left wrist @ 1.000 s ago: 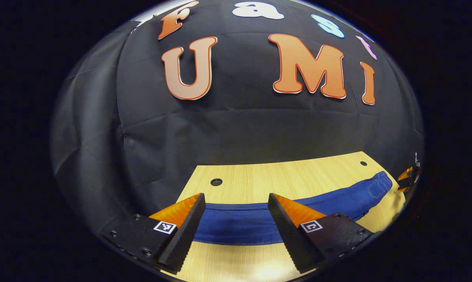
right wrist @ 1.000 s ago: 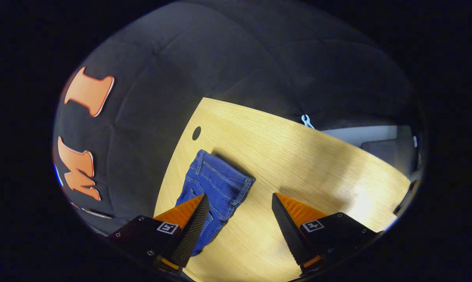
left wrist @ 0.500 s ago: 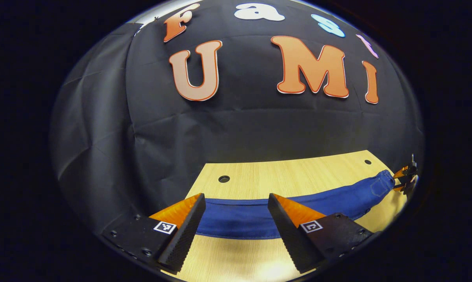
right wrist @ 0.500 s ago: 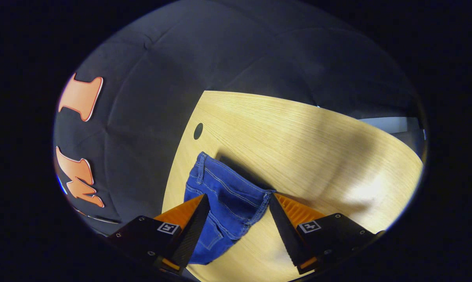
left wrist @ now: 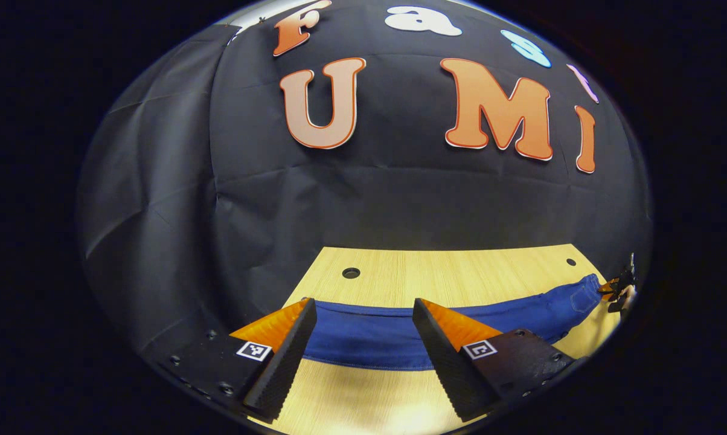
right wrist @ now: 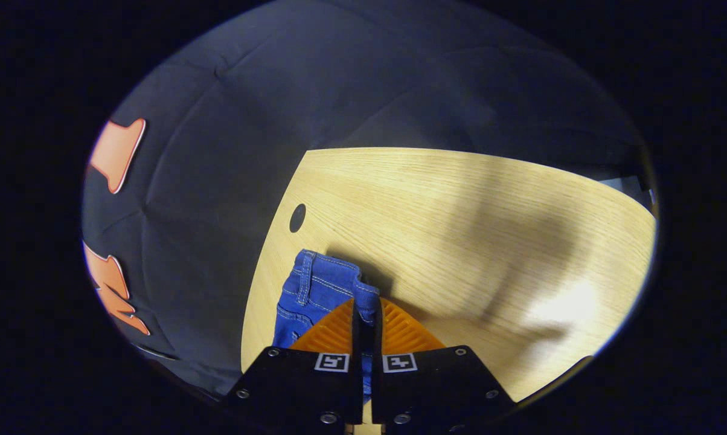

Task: Grasp the waist and the cuffs of the jeans and fold them to make the two legs overlap; first hold the waist and fold one-third of the jeans toward the cuffs, then hold the cuffs and fold the remaining one-third in the same direction to finish folding.

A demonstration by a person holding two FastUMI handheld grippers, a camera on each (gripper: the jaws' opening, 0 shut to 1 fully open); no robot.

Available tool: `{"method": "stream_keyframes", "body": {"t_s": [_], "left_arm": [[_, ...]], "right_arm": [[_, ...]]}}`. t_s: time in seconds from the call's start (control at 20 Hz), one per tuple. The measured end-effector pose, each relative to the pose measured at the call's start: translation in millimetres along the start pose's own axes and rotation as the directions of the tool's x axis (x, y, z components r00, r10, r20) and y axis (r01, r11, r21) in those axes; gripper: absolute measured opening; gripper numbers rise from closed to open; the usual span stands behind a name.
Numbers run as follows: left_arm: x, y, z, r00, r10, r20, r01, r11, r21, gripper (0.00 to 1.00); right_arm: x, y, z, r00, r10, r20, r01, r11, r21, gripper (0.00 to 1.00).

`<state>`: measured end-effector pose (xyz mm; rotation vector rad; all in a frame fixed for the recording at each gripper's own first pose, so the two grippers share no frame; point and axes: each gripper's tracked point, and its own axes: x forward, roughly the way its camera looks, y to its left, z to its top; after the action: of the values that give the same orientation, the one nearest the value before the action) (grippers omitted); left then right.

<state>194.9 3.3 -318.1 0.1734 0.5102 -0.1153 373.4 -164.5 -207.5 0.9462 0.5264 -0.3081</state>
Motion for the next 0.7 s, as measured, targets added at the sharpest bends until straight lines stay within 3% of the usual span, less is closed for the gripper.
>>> {"method": "stream_keyframes", "body": {"t_s": [0.1, 0.25, 0.55, 0.7], "left_arm": [[0.3, 3.1, 1.4, 1.000, -0.002, -0.001, 0.002, 1.000, -0.005, 0.99], [1.8, 8.1, 7.6, 1.000, -0.019, 0.011, 0.019, 1.000, -0.017, 0.99], [5.1, 25.4, 21.4, 0.992, -0.105, 0.073, 0.108, 0.994, -0.034, 0.99], [10.1, 35.6, 22.2, 0.984, -0.151, 0.093, 0.156, 0.986, -0.053, 0.99]], "right_arm": [[-12.3, 5.1, 4.0, 0.999, -0.010, 0.040, 0.011, 0.999, -0.033, 0.06], [-34.2, 35.6, 8.6, 0.995, 0.036, 0.089, -0.032, 0.998, -0.048, 0.06], [-97.5, 150.2, -22.8, 0.969, 0.200, 0.146, -0.177, 0.971, -0.158, 0.06], [-123.8, 219.1, -73.2, 0.952, 0.272, 0.140, -0.238, 0.946, -0.222, 0.05]]}}
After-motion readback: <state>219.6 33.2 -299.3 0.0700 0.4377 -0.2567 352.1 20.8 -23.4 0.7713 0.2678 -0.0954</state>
